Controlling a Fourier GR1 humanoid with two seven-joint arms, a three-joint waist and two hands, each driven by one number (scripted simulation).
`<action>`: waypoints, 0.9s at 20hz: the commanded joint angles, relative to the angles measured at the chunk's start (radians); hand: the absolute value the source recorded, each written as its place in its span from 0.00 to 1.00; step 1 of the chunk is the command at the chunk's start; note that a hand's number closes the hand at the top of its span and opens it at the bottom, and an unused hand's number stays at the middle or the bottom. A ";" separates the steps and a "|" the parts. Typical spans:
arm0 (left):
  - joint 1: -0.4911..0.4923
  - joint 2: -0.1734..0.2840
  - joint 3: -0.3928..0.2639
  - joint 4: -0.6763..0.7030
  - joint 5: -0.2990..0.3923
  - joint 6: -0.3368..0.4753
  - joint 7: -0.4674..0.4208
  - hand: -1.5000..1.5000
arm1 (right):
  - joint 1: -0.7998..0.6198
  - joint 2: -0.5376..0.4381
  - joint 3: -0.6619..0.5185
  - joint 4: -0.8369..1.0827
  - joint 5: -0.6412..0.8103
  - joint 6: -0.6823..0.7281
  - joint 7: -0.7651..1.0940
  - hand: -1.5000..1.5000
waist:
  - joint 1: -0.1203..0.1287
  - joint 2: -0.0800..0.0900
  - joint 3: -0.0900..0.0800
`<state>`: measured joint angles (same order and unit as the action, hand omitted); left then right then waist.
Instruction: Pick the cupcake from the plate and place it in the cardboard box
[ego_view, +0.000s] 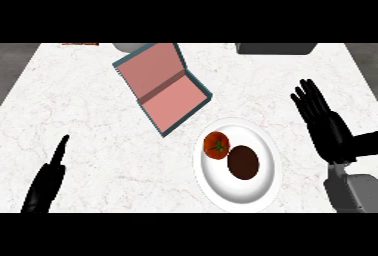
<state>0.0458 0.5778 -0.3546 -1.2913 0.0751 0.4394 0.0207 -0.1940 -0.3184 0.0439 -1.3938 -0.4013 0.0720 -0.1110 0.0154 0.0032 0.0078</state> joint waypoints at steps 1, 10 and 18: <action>0.001 0.038 0.101 0.008 0.021 -0.061 -0.030 0.50 | 0.063 0.031 0.008 -0.050 0.037 -0.019 0.001 0.00 | -0.015 -0.004 -0.008; -0.118 0.060 0.157 -0.036 0.046 -0.025 0.020 0.50 | 0.236 -0.148 0.219 -0.060 0.646 -0.303 -0.093 0.00 | -0.037 -0.004 -0.011; -0.162 0.081 0.232 -0.016 0.058 -0.127 0.043 0.50 | 0.382 0.071 0.176 0.011 0.472 -0.296 -0.564 0.00 | -0.020 -0.003 -0.007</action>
<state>-0.0743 0.6415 -0.1691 -1.3313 0.1186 0.3759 0.0496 0.1607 -0.2615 0.2164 -1.4109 0.0381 -0.2177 -0.5432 -0.0078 -0.0013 -0.0005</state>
